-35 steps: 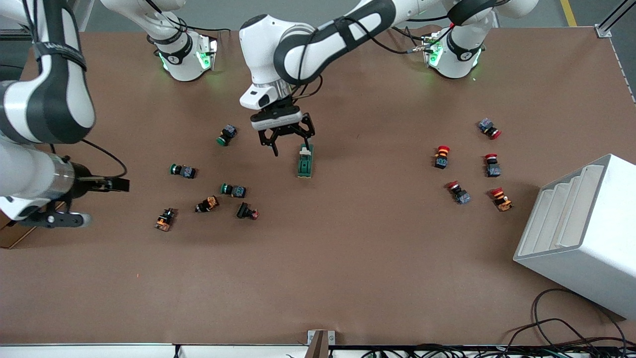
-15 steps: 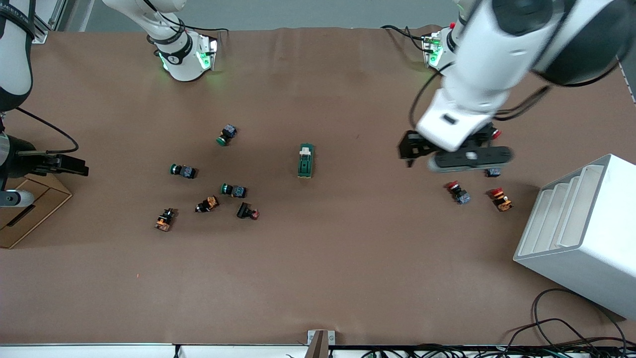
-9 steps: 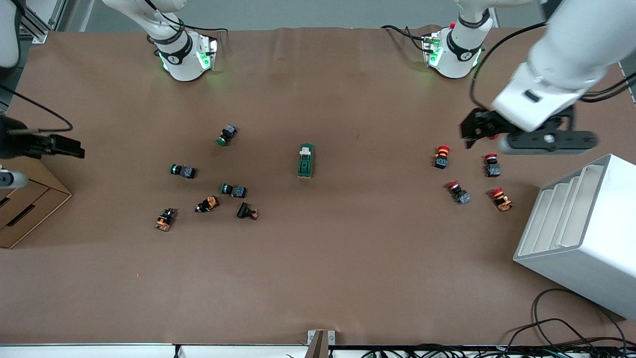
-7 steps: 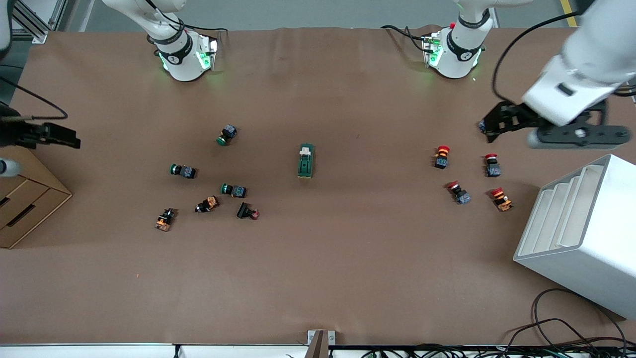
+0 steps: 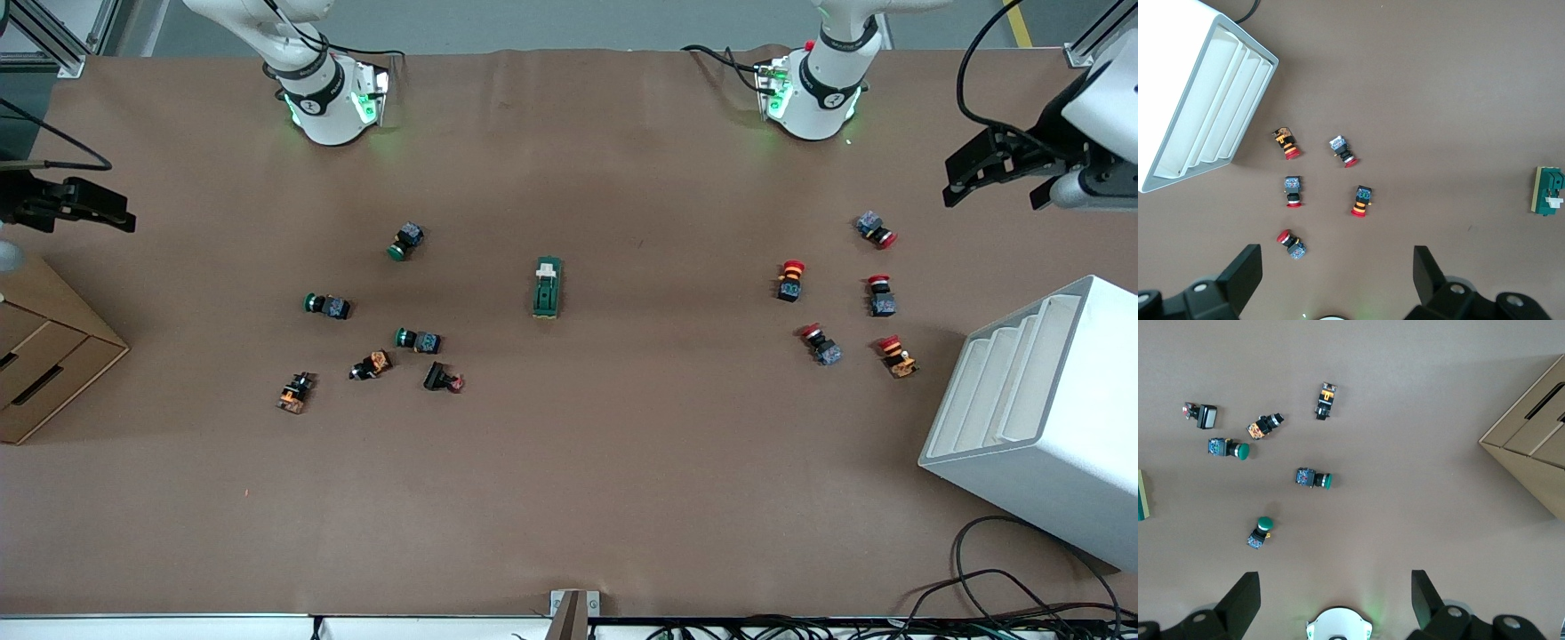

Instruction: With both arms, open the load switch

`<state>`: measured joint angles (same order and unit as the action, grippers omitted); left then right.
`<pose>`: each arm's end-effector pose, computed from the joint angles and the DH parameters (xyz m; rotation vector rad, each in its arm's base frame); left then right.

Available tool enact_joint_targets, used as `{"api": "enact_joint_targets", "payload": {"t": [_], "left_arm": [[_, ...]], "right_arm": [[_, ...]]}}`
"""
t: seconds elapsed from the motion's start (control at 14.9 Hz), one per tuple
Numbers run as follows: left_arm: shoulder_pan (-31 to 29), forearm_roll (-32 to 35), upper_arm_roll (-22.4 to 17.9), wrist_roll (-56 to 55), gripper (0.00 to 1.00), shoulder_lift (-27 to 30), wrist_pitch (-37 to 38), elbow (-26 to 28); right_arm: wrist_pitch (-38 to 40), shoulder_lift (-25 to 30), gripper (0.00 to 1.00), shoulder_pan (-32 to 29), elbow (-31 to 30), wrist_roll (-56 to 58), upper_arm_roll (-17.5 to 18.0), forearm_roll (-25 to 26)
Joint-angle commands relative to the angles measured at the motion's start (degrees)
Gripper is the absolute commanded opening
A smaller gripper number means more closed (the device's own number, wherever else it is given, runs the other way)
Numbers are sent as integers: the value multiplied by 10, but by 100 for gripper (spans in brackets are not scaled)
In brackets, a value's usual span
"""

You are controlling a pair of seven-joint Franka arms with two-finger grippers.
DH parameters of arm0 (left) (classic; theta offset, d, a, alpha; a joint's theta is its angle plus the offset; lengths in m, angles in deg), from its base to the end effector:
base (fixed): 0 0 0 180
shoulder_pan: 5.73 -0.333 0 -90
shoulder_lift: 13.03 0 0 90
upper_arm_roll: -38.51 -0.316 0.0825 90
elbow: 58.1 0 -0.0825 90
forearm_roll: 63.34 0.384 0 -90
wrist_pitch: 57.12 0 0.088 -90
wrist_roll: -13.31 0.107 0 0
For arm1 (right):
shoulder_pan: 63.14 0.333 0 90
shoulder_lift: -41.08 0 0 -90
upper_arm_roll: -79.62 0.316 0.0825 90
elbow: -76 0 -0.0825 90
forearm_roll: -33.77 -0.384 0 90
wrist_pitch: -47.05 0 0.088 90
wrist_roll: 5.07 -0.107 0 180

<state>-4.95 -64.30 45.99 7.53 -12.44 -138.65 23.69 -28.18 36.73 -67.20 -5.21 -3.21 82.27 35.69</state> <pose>0.5288 -0.0793 0.6836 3.1250 -0.0716 0.0059 0.5497 -0.0189 0.6329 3.1044 0.0038 -0.2817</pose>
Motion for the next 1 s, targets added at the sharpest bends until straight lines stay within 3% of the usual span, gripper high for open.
{"api": "enact_joint_targets", "payload": {"t": [0.0, 0.2, 0.94], "left_arm": [[-1, -8, 1, 9, 100, 32, 13, 28], [-3, -6, 4, 9, 100, 50, 28, 53], [-11, -2, 2, 9, 100, 64, -25, 100]], "right_arm": [[-14, 48, 100, 3, -53, 7, -5, -10], [-9, 57, 100, 27, -54, 7, -35, -10], [-22, 66, 100, 38, -49, 6, -48, -32]]}}
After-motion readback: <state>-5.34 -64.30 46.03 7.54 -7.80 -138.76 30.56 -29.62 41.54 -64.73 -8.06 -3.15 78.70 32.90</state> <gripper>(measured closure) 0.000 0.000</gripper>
